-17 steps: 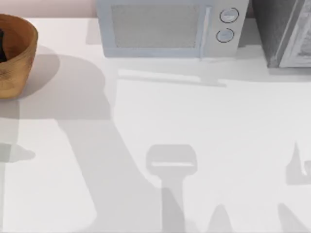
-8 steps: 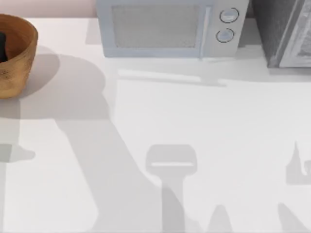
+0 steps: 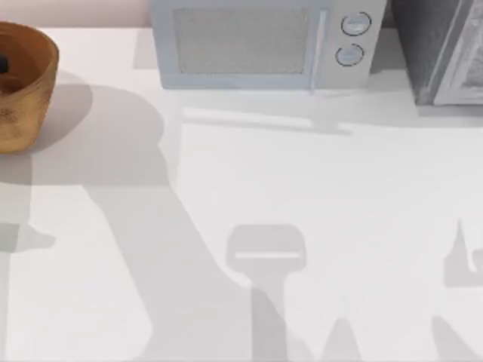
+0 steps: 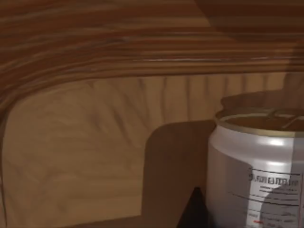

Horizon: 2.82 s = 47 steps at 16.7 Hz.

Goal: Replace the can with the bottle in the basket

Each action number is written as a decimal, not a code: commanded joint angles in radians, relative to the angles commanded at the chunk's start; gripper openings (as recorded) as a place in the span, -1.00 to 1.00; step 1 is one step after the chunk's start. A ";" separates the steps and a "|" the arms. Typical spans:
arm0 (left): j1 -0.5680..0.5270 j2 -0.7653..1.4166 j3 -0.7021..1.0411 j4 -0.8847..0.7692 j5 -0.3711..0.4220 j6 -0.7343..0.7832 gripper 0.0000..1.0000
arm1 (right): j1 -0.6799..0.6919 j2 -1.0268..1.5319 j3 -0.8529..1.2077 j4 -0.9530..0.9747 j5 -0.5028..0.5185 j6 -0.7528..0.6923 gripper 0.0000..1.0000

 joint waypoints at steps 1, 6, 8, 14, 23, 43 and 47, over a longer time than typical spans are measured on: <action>0.000 0.000 0.000 0.000 0.000 0.000 -0.66 | 0.000 0.000 0.000 0.000 0.000 0.000 1.00; 0.000 0.000 0.000 0.000 0.000 0.000 -1.00 | 0.000 0.000 0.000 0.000 0.000 0.000 1.00; 0.000 0.000 0.000 0.000 0.000 0.000 -1.00 | 0.000 0.000 0.000 0.000 0.000 0.000 1.00; -0.004 -0.080 -0.050 0.000 0.006 0.002 -1.00 | 0.000 0.000 0.000 0.000 0.000 0.000 1.00; -0.048 -0.635 -0.567 0.291 -0.100 -0.095 -1.00 | 0.000 0.000 0.000 0.000 0.000 0.000 1.00; -0.255 -2.528 -2.199 1.115 -0.298 -0.245 -1.00 | 0.000 0.000 0.000 0.000 0.000 0.000 1.00; -0.257 -2.545 -2.216 1.122 -0.299 -0.245 -1.00 | 0.000 0.000 0.000 0.000 0.000 0.000 1.00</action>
